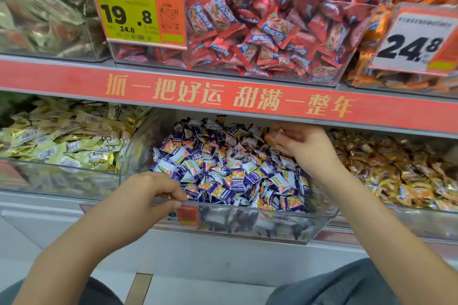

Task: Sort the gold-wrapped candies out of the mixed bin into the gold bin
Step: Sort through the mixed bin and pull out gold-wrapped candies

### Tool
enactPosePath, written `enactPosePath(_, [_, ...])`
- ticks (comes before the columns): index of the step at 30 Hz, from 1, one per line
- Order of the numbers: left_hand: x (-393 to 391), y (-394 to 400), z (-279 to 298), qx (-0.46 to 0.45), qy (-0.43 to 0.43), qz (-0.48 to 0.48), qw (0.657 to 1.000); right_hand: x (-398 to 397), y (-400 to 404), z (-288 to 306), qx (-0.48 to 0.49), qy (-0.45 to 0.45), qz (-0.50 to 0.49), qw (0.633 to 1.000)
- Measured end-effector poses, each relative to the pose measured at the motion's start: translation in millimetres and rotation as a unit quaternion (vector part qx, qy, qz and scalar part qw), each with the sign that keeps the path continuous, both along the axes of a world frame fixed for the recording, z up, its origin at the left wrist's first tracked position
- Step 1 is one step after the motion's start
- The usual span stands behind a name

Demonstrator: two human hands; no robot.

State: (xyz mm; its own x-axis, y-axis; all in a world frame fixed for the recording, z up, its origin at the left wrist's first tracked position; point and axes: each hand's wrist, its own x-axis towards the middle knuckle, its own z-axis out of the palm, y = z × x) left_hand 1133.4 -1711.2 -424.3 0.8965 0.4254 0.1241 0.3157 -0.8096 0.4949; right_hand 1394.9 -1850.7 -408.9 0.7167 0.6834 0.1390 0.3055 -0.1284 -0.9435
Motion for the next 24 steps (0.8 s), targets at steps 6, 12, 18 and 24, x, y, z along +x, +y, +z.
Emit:
enactPosePath(6, [1,2,-2,0.000,0.014,0.015,1.000,-5,-97,-8,0.078,-0.154,-0.245,0.954])
enactPosePath(12, [1,-4,1,0.021,0.028,0.024,0.999,-11,-102,-5,-0.069,-0.259,-0.203,0.942])
enactPosePath(18, [-17,-1,10,-0.001,-0.001,0.119,0.993,-73,-2,-3,-0.085,-0.320,0.203,0.921])
enactPosePath(24, [-35,2,13,0.003,0.006,0.140,0.990,-99,120,-12,-0.256,-0.461,0.486,0.697])
